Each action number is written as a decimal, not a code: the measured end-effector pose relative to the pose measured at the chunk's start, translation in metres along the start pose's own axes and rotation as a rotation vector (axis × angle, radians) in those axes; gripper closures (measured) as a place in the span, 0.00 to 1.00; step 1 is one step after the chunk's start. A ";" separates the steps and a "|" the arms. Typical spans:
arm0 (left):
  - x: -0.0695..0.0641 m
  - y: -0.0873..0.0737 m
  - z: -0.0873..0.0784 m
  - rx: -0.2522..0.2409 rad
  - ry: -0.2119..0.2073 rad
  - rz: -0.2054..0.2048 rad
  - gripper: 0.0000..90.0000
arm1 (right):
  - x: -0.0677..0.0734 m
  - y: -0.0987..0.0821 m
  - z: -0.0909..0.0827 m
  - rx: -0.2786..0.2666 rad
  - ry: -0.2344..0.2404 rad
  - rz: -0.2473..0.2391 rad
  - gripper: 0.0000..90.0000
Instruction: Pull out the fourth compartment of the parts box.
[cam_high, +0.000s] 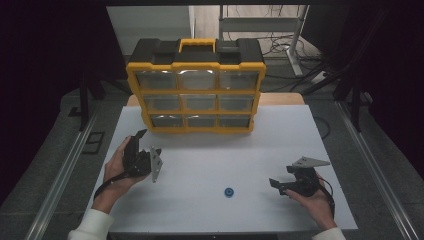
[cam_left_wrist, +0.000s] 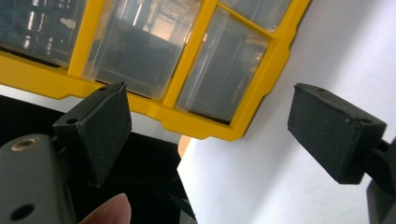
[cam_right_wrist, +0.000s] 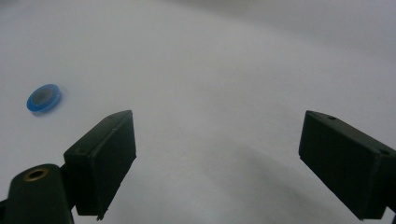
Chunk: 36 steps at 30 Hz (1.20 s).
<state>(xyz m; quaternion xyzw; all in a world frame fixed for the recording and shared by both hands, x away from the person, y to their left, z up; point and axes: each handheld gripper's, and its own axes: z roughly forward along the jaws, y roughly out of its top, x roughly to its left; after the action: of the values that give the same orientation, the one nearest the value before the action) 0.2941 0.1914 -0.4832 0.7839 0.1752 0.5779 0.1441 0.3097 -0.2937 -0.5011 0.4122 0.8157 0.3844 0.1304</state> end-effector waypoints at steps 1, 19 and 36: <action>0.001 0.000 0.001 -0.001 0.001 -0.002 0.16 | 0.000 0.000 0.000 0.001 -0.001 -0.002 0.13; 0.014 0.009 0.016 -0.014 0.003 -0.002 0.16 | 0.000 0.000 0.002 0.004 -0.003 -0.006 0.13; 0.023 0.014 0.030 -0.010 -0.006 -0.005 0.16 | 0.001 0.001 0.002 0.006 -0.006 -0.011 0.13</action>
<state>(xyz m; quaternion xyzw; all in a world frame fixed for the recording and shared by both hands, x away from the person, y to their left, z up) 0.3306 0.1884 -0.4663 0.7846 0.1736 0.5760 0.1500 0.3109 -0.2917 -0.5020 0.4091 0.8187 0.3800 0.1339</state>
